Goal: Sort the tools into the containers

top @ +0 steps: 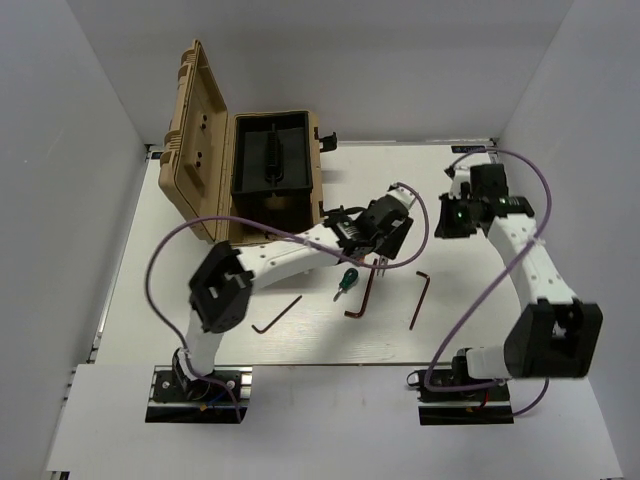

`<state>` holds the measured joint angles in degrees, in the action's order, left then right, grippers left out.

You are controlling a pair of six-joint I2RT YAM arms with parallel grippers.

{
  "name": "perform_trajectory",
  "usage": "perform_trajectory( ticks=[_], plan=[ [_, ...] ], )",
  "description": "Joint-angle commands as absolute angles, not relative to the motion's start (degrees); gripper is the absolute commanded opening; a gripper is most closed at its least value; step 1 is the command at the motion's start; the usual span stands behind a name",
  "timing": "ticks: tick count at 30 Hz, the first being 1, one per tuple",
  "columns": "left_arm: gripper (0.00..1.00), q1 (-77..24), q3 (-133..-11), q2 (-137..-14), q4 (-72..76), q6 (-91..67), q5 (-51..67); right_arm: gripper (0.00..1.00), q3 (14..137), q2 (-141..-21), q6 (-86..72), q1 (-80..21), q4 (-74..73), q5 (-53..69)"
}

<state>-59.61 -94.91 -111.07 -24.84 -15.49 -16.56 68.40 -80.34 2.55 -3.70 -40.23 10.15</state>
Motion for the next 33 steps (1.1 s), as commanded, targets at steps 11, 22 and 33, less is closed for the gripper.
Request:
perform_trajectory(
  ticks=[11, 22, 33],
  plan=[
    [0.64, -54.15, -111.61, -128.66, -29.98, -19.95, -22.95, 0.0, 54.94, -70.05, 0.7, 3.6, -33.31, 24.43],
    [0.64, -52.56, -119.26, -136.22, -28.65, -22.5, -18.54, 0.0, 53.61, -69.08, 0.44, 5.1, -32.44, 27.07],
    [0.64, -52.56, -119.79, -139.92, -29.17, -23.64, -20.56, 0.07, 53.17, -68.12, 0.35, 6.42, -32.17, 29.79]
  ],
)
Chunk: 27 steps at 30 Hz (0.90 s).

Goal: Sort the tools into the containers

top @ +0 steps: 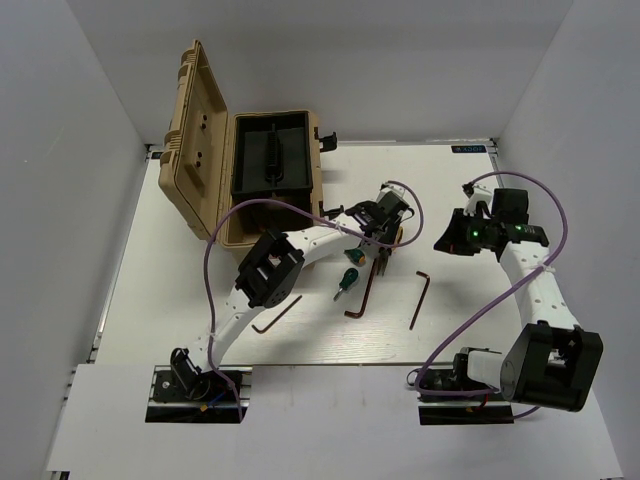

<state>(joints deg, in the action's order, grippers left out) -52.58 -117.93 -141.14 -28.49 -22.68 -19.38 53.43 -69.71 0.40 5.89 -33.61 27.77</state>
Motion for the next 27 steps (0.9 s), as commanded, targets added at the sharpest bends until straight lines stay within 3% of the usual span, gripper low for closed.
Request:
perform_trajectory(
  ticks=[1, 4, 7, 11, 14, 15, 17, 23, 27],
  plan=[
    [0.62, -52.56, -119.79, -139.92, -29.18, -23.64, -20.57, 0.07, 52.91, -68.03, 0.44, 6.42, -32.17, 30.06],
    [0.57, -52.56, -119.79, -141.15, -29.79, -23.64, -21.27, 0.08, 53.0, -67.94, 0.44, 6.85, -31.99, 30.67],
    [0.45, -52.56, -119.79, -141.68, -31.02, -23.64, -21.27, 0.08, 53.0, -67.76, 0.44, 7.29, -32.08, 31.2],
    [0.18, -52.56, -119.27, -141.68, -31.03, -23.64, -21.27, 0.1, 52.91, -67.59, 0.44, 8.0, -32.17, 32.25],
    [0.09, -52.56, -120.22, -141.15, -31.03, -23.64, -21.27, 0.31, 52.82, -67.15, 0.44, 8.44, -32.43, 32.43],
    [0.04, -52.56, -122.41, -140.54, -31.03, -23.64, -20.66, 0.45, 52.82, -66.97, 0.44, 8.87, -32.43, 32.43],
    [0.0, -52.56, -124.62, -139.75, -31.03, -23.64, -19.61, 0.5, 52.74, -66.88, 0.7, 9.14, -32.52, 32.34],
    [0.0, -52.56, -129.63, -135.1, -28.39, -23.64, -17.05, 0.5, 52.38, -65.57, 1.32, 10.72, -32.96, 32.34],
    [0.0, -52.56, -125.71, -127.9, -24.89, -23.64, -17.05, 0.4, 51.77, -64.17, 2.81, 12.3, -33.22, 34.18]
  ],
)
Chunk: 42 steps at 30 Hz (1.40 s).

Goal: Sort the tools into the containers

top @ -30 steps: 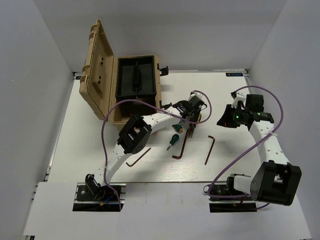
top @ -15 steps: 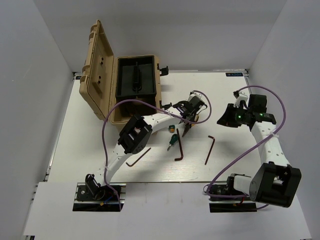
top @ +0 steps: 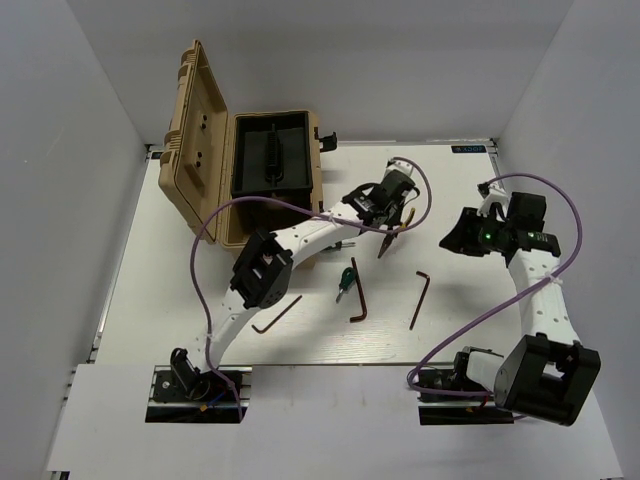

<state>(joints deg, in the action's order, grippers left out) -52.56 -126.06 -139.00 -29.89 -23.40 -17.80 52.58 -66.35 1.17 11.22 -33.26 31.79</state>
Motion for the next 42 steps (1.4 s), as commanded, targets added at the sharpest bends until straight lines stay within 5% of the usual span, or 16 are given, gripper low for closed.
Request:
perform_trajectory(
  ticks=[1, 4, 13, 20, 29, 33, 42],
  plan=[
    [0.0, -52.56, -124.55, -124.4, -23.92, -23.64, -17.05, 0.28, 51.59, -63.81, 2.9, 12.48, -33.14, 34.62],
    [0.0, -52.56, -122.26, -119.81, -21.89, -22.42, -18.54, 0.02, 51.15, -62.67, 4.04, 13.18, -33.05, 36.03],
    [0.0, -48.97, -107.51, -97.76, -13.81, -12.75, -33.12, 0.0, 50.27, -63.72, 6.15, 13.8, -33.66, 40.41],
    [0.0, -42.38, -86.68, -85.61, -7.12, -8.44, -38.67, 0.36, 51.32, -67.84, 18.01, 12.75, -38.58, 50.97],
    [0.0, -35.96, -78.49, -86.57, -7.47, -13.62, -35.16, 0.56, 50.8, -69.96, 14.68, 9.41, -35.7, 41.15],
    [0.13, -34.19, -76.03, -86.57, -7.47, -14.67, -33.93, 0.57, 51.68, -72.77, 10.38, 8.26, -35.59, 28.26],
    [0.46, -31.91, -71.72, -82.53, -8.09, -15.29, -31.65, 0.51, 51.86, -78.13, 9.49, 5.54, -37.35, 20.4]
  ],
)
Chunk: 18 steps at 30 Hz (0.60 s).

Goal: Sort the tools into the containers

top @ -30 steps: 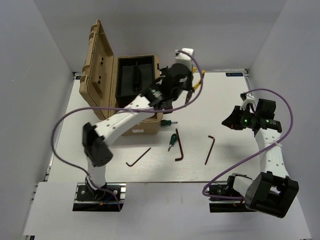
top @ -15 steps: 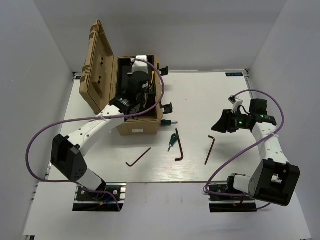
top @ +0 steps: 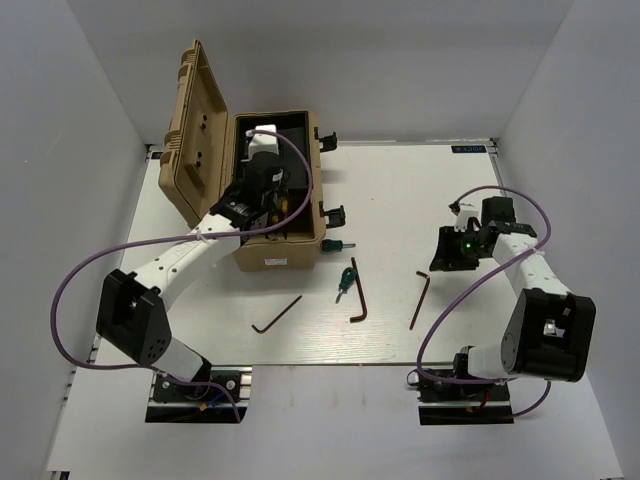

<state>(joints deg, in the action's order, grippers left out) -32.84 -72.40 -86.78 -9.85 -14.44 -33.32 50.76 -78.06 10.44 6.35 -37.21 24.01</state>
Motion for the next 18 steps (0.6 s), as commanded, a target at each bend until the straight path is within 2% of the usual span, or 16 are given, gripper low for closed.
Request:
perform_trajectory(
  ticks=[1, 4, 10, 13, 14, 18],
  plan=[
    [0.46, -31.9, -71.11, -82.53, -8.09, -15.82, -30.94, 0.51, 51.77, -78.57, 9.32, 5.36, -37.18, 20.3],
    [0.51, -31.9, -70.58, -82.0, -8.09, -16.35, -29.54, 0.51, 51.77, -80.23, 9.49, 4.57, -37.88, 19.51],
    [0.52, -33.04, -71.1, -75.6, -8.88, -13.21, -22.95, 0.49, 51.33, -82.18, 8.7, 2.82, -40.25, 15.48],
    [0.5, -33.05, -70.49, -70.95, -10.54, -8.63, -7.34, 0.45, 49.84, -81.65, 8.44, 1.68, -39.99, 13.37],
    [0.52, -33.05, -70.49, -70.41, -11.85, -7.13, 2.01, 0.45, 49.57, -81.82, 8.26, 1.15, -39.99, 13.45],
    [0.59, -34.19, -66.9, -68.12, -18.18, -3.7, 17.99, 0.44, 49.75, -84.28, 7.21, -2.61, -39.55, 12.39]
  ],
)
